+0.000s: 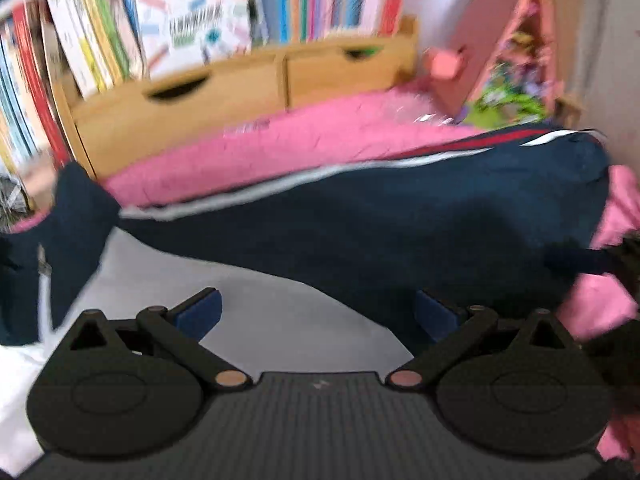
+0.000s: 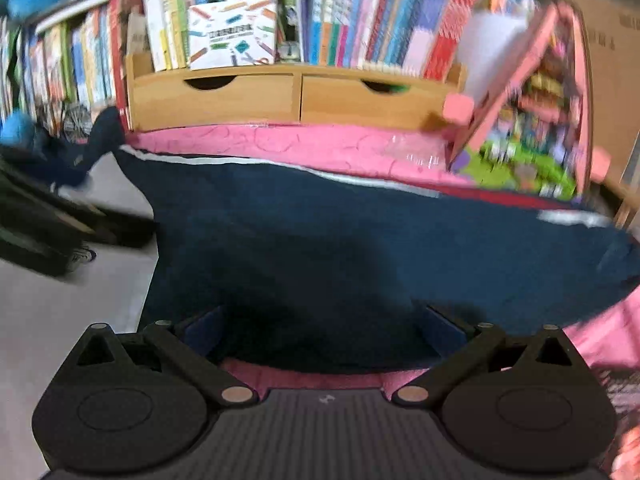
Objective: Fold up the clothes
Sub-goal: 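Move the right gripper to the other striped sleeve cuff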
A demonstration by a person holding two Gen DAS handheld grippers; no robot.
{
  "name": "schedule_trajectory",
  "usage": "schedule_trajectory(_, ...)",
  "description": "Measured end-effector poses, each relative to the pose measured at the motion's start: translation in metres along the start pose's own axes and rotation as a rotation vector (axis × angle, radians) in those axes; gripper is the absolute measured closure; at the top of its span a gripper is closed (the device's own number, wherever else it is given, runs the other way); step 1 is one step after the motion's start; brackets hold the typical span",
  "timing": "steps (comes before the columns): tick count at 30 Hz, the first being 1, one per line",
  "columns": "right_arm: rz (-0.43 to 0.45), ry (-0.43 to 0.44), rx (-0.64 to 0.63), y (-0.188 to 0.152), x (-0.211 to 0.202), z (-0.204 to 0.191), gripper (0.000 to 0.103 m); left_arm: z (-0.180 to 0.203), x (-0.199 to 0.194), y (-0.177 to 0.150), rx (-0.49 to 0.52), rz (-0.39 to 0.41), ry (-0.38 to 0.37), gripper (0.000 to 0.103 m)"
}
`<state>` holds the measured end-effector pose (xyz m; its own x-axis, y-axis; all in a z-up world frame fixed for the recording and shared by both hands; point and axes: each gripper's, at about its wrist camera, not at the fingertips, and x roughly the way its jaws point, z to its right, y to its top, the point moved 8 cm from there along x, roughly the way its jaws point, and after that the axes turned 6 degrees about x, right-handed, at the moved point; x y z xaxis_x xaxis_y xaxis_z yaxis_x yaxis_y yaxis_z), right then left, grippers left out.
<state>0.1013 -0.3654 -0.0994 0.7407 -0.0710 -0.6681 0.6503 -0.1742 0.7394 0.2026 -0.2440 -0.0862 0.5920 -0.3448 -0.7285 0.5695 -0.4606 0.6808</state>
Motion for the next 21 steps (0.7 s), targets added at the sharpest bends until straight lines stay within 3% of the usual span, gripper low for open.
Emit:
schedule_trajectory(13, 0.007, 0.007, -0.002, 0.002, 0.000, -0.002, 0.000, -0.062, 0.070, 0.040, -0.159, 0.027, 0.169, 0.000)
schedule_trajectory(21, 0.008, 0.009, 0.004, 0.003, 0.000, -0.003, 0.000, -0.072, 0.081, 0.051, -0.165, 0.047, 0.172, 0.000)
